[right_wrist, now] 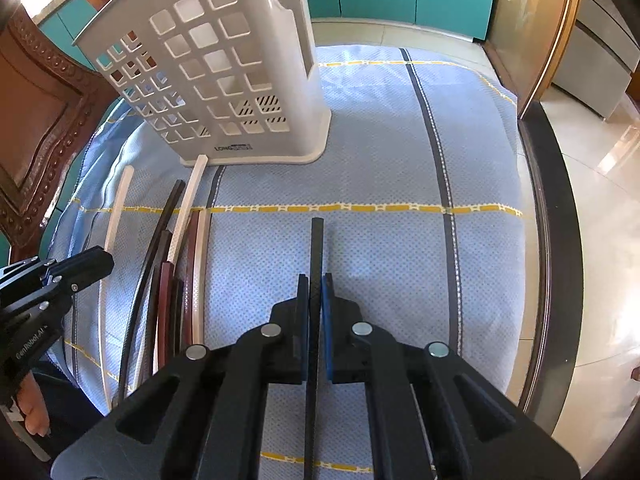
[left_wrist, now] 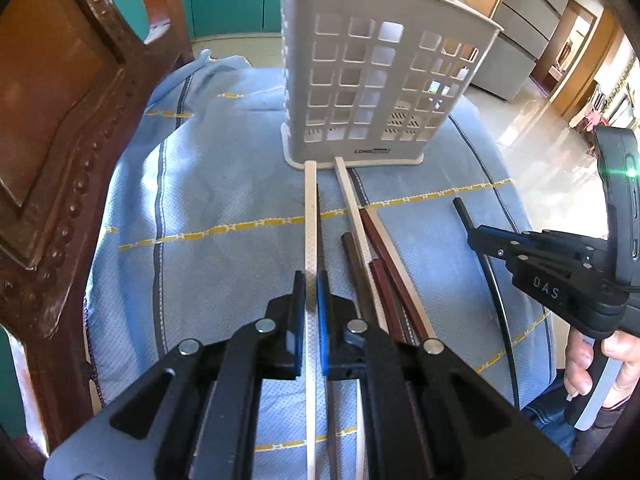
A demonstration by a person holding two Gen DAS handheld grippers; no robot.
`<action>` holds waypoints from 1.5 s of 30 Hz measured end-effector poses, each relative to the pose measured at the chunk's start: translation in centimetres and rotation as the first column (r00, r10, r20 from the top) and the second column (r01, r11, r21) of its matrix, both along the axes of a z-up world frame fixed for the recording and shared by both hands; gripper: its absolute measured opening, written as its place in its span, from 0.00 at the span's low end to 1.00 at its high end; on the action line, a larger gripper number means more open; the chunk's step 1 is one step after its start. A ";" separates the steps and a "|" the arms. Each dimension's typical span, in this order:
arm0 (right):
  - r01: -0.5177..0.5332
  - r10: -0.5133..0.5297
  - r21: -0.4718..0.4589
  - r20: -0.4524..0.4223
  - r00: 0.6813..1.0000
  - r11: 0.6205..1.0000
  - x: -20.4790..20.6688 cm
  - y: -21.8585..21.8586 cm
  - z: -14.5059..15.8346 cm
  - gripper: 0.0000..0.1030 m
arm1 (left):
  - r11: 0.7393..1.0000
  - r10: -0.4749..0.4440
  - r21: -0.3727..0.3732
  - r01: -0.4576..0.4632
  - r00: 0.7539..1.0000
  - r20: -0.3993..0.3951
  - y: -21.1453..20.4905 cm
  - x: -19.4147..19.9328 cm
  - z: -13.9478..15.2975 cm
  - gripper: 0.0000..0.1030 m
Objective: Organize utensils
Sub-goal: 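Move both tools down over the chopsticks in front of the white holder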
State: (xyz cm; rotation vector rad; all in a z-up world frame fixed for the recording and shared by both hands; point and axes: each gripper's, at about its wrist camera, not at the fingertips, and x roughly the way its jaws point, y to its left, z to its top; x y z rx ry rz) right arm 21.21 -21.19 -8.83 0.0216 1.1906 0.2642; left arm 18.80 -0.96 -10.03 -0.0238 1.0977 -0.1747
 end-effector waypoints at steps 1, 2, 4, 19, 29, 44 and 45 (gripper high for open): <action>-0.004 0.004 -0.002 0.001 1.000 1.000 -0.1 0.0 0.0 0.07 | 1.000 0.002 0.002 -0.002 1.000 -0.004 -0.1 0.0 0.2 0.06; -0.008 0.008 -0.004 0.002 1.000 1.000 -0.2 0.1 0.1 0.07 | 1.000 0.004 0.006 -0.003 1.000 -0.008 0.0 0.0 0.2 0.06; -0.014 0.014 -0.010 0.005 1.000 1.000 -0.3 0.3 0.1 0.07 | 1.000 0.007 0.015 -0.006 1.000 -0.019 0.2 0.2 0.1 0.06; -0.022 0.023 -0.026 0.019 1.000 0.999 -0.8 0.6 0.3 0.07 | 0.998 0.028 0.058 -0.024 0.998 -0.063 0.8 1.1 -1.9 0.07; -0.050 0.053 -0.073 0.047 0.997 0.996 -0.7 1.3 0.3 0.07 | 0.996 0.077 0.047 -0.074 0.995 -0.058 2.0 2.2 -1.9 0.07; -0.077 0.084 -0.168 0.038 0.996 0.983 -1.2 2.4 -0.2 0.34 | 0.989 0.090 0.124 -0.080 0.993 -0.072 1.2 5.6 -4.1 0.28; -0.073 0.079 -0.160 0.033 0.996 0.984 -1.1 2.2 -0.1 0.34 | 0.991 0.088 0.112 -0.080 0.993 -0.077 1.2 5.8 -4.1 0.32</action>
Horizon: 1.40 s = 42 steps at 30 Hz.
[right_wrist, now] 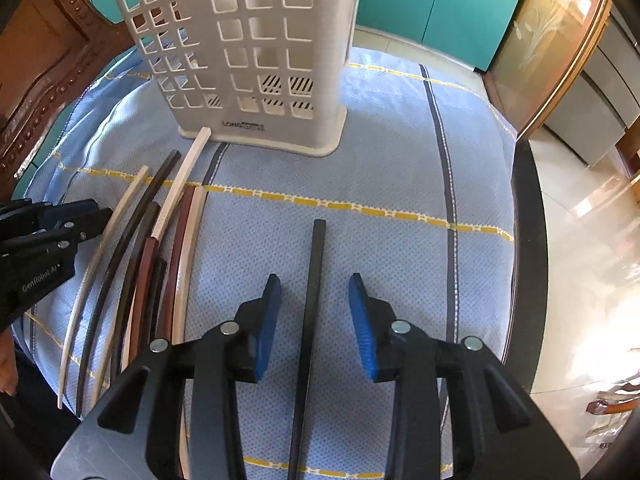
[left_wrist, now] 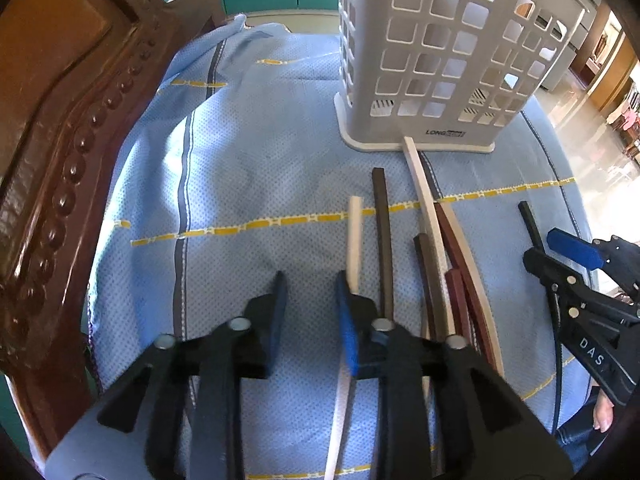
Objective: Organize utensils
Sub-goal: 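Move both tools down over the chopsticks in front of the white holder, then grasp a light wooden chopstick with the left tool while the right tool grasps a black chopstick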
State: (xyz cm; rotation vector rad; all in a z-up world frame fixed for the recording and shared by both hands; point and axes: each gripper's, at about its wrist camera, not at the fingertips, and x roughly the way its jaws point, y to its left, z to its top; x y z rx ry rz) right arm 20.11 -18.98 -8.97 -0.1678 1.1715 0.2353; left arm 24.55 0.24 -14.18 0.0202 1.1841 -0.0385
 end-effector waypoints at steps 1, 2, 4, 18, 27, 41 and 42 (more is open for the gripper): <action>0.003 -0.003 0.005 -0.004 1.000 1.000 0.0 -0.1 0.0 0.34 | 1.000 -0.002 -0.008 0.002 1.000 0.002 -0.2 -0.1 0.2 0.33; 0.005 -0.005 0.008 -0.006 1.000 1.000 -0.1 -0.1 0.0 0.34 | 1.000 -0.005 -0.012 0.005 1.000 0.008 -0.2 -0.2 0.4 0.33; 0.005 -0.005 0.020 -0.007 1.000 1.000 -0.1 -0.3 0.1 0.34 | 1.000 -0.010 -0.019 0.010 0.999 0.030 -0.3 -0.5 1.1 0.33; -0.006 0.007 -0.042 0.027 1.000 0.999 -0.5 0.3 0.2 0.34 | 0.999 -0.017 0.040 0.016 1.000 0.007 -0.6 0.2 -0.3 0.22; -0.006 0.006 -0.027 0.024 1.000 1.000 -0.5 0.2 0.3 0.34 | 0.995 -0.072 -0.072 0.074 0.997 0.033 -0.5 -1.2 1.8 0.22; -0.007 0.008 -0.032 0.028 1.000 0.999 -0.4 0.3 0.3 0.34 | 0.999 -0.051 -0.002 0.051 0.999 0.012 0.0 -1.3 1.0 0.23; -0.007 0.008 -0.032 0.028 1.000 0.999 -0.4 0.3 0.3 0.34 | 0.998 -0.061 -0.020 0.061 0.998 0.018 -0.1 -1.4 1.2 0.23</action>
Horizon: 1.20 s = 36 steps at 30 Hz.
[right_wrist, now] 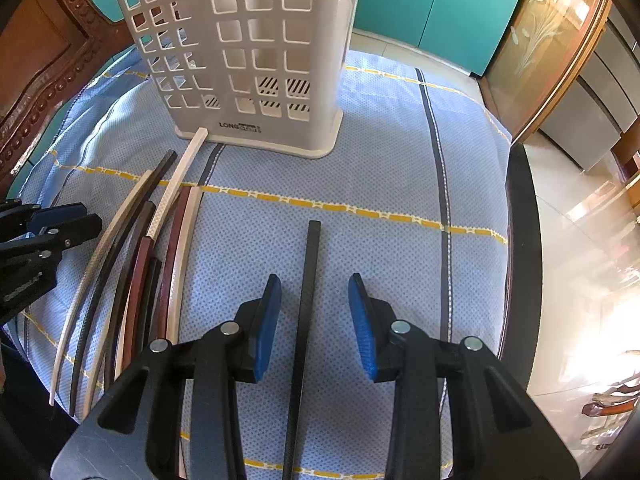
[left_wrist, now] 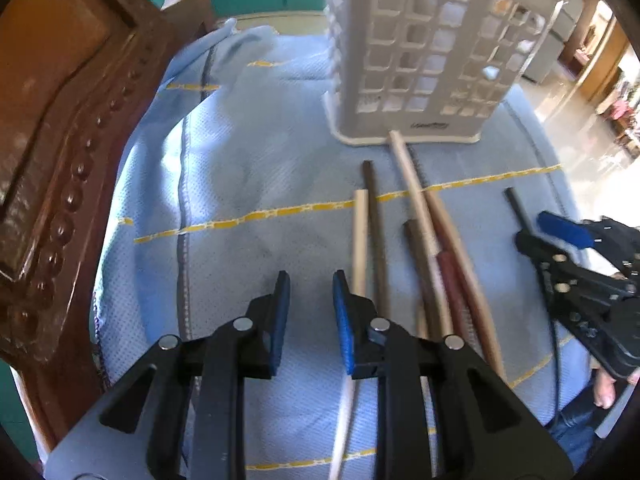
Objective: Organize utensils
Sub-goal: 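Grasp a light wooden chopstick with the left tool while the right tool grasps a black chopstick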
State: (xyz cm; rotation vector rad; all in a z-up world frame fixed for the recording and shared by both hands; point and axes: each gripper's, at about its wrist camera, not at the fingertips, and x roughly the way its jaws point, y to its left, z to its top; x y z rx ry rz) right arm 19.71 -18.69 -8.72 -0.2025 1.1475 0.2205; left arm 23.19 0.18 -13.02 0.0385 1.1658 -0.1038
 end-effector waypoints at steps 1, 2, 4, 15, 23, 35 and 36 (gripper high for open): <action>0.000 0.000 0.000 0.000 1.000 1.000 0.0 0.0 0.0 0.34 | 0.999 -0.018 -0.039 0.018 1.000 0.000 0.0 0.1 0.3 0.23; 0.000 0.000 0.000 0.001 1.000 1.000 0.0 0.0 0.0 0.34 | 0.998 -0.027 -0.059 0.026 1.000 -0.004 0.1 0.3 0.3 0.23; -0.001 0.001 -0.001 0.002 1.000 1.000 0.0 0.0 0.0 0.34 | 0.997 -0.041 -0.066 0.040 0.999 -0.016 0.0 0.1 0.3 0.23; -0.006 0.006 -0.006 0.006 1.000 1.000 -0.3 0.5 0.1 0.34 | 0.998 -0.012 0.060 0.012 1.000 -0.004 -0.1 0.0 -0.1 0.23; -0.007 0.007 0.018 -0.013 1.000 1.000 -0.8 0.7 0.2 0.28 | 0.996 -0.019 0.085 0.018 1.000 0.011 -1.4 -0.1 -0.2 0.20; -0.010 0.011 0.085 -0.016 1.000 0.996 -1.0 0.9 0.3 0.06 | 0.999 -0.012 0.046 0.012 1.000 0.011 -1.5 2.2 -1.1 0.07; -0.007 0.008 0.099 -0.016 1.000 0.995 -1.0 0.9 0.3 0.06 | 0.999 -0.008 0.039 0.007 1.000 0.015 -1.4 2.3 -1.1 0.07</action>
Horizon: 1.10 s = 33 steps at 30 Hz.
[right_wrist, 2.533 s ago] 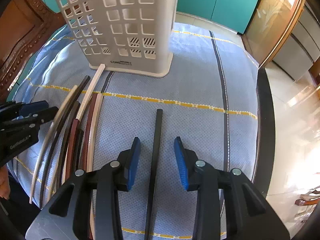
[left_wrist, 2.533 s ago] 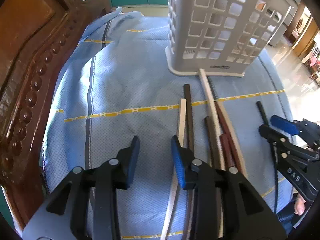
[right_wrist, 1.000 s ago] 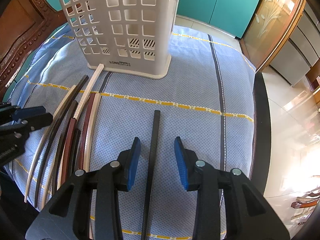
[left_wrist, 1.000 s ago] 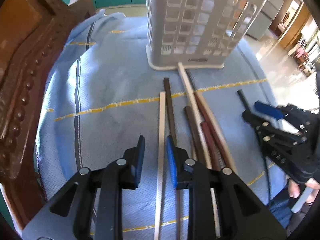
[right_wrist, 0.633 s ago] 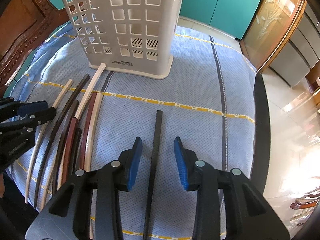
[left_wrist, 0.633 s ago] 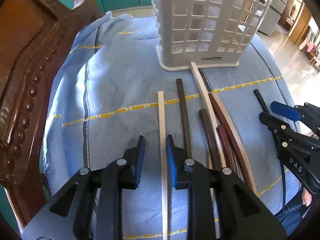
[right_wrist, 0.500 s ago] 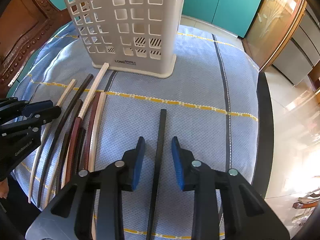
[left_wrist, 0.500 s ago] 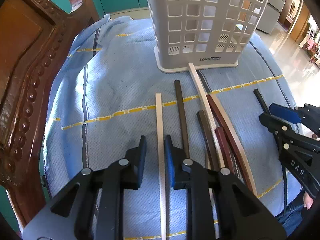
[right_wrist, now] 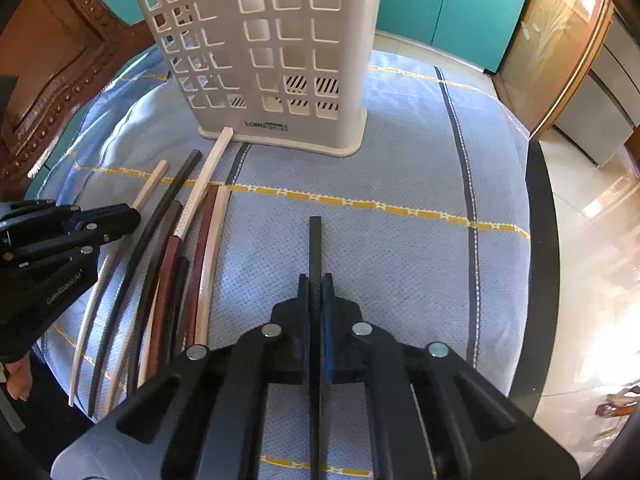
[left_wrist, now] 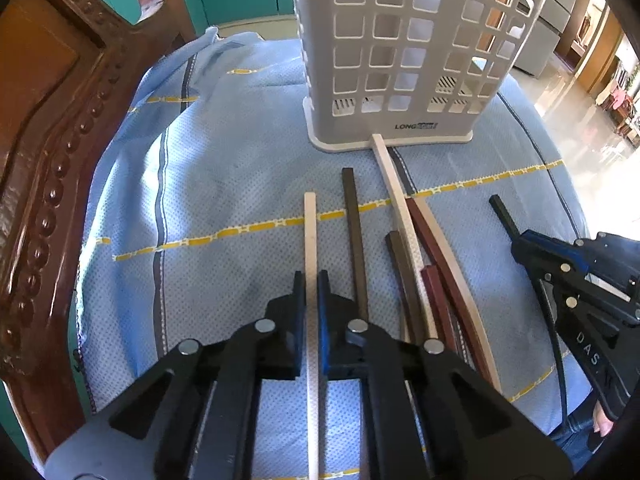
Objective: Organize utensils
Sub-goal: 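Grasp a light wooden chopstick with the left tool while the right tool grasps a black chopstick, then lift both chopsticks, lower them into the white holder and open both tools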
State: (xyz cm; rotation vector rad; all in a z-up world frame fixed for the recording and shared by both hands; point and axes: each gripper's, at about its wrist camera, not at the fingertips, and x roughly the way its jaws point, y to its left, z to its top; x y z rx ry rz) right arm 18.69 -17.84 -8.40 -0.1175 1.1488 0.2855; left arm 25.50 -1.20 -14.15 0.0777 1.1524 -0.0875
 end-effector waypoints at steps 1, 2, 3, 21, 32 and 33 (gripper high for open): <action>0.005 -0.006 0.021 0.007 1.000 1.000 0.0 -0.2 0.3 0.06 | 1.000 0.003 -0.007 -0.003 1.000 0.006 0.1 0.1 0.1 0.07; 0.008 -0.008 0.036 0.023 1.000 0.999 -0.1 -0.4 0.9 0.06 | 1.000 0.009 -0.015 -0.008 1.000 0.022 0.3 0.0 0.6 0.07; 0.004 -0.007 0.048 0.049 0.999 0.999 -0.4 -0.6 1.7 0.06 | 1.000 0.012 -0.025 -0.011 0.999 0.044 0.4 -0.3 1.3 0.07; -0.110 -0.131 0.434 0.489 0.862 0.894 -7.0 -9.1 23.5 0.06 | 0.979 0.016 -0.178 0.104 0.823 0.567 2.8 -9.9 23.4 0.07; 0.021 -0.491 0.700 0.480 0.727 0.714 0.1 -12.2 26.9 0.07 | 0.929 0.280 -0.371 0.010 0.638 0.718 5.3 -5.1 28.4 0.07; 0.045 -0.517 0.697 0.485 0.706 0.716 0.8 -12.1 26.4 0.07 | 0.928 0.292 -0.371 -0.007 0.633 0.717 5.1 -4.4 28.0 0.07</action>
